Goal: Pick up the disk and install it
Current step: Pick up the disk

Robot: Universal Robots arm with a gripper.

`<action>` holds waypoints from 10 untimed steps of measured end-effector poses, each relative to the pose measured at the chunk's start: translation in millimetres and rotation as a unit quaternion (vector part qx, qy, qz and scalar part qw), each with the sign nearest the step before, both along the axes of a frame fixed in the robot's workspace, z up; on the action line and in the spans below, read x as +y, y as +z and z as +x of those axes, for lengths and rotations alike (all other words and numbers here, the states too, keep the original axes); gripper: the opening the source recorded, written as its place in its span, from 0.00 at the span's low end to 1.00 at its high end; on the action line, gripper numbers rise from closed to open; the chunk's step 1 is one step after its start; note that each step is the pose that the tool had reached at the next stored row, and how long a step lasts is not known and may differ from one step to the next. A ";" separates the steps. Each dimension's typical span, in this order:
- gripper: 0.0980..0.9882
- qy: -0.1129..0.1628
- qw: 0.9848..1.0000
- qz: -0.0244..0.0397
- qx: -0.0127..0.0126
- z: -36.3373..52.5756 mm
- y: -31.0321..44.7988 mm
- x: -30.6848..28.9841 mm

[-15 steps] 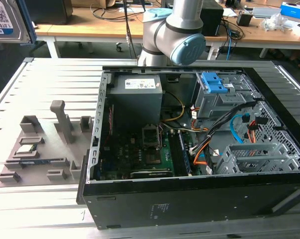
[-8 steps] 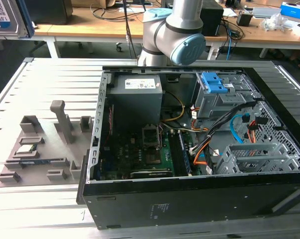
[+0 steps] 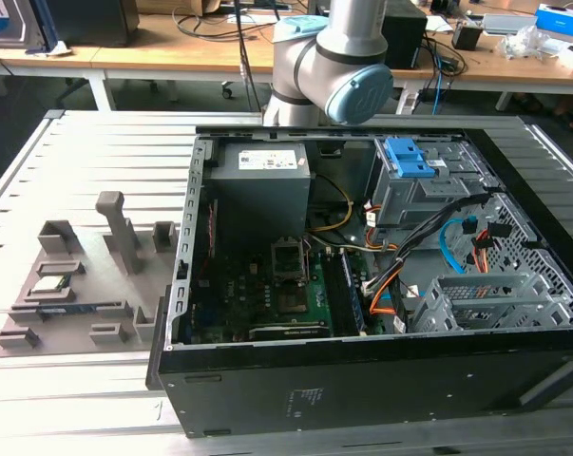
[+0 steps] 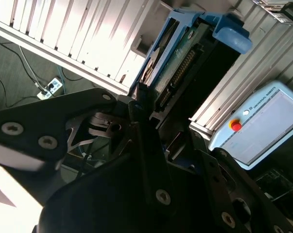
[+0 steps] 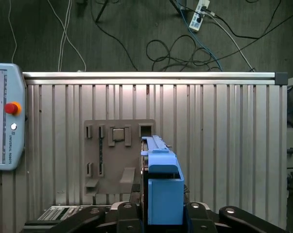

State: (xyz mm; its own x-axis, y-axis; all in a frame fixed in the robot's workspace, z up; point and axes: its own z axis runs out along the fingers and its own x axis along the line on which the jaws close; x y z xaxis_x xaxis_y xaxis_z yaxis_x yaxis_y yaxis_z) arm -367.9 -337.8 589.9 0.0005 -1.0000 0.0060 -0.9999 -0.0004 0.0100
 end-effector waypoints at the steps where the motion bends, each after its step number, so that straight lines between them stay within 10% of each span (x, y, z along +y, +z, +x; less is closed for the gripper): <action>1: 0.30 0.000 1.000 0.000 0.000 0.0 2.2 0.0; 10: 0.30 0.000 1.000 0.000 0.000 0.0 28.0 0.0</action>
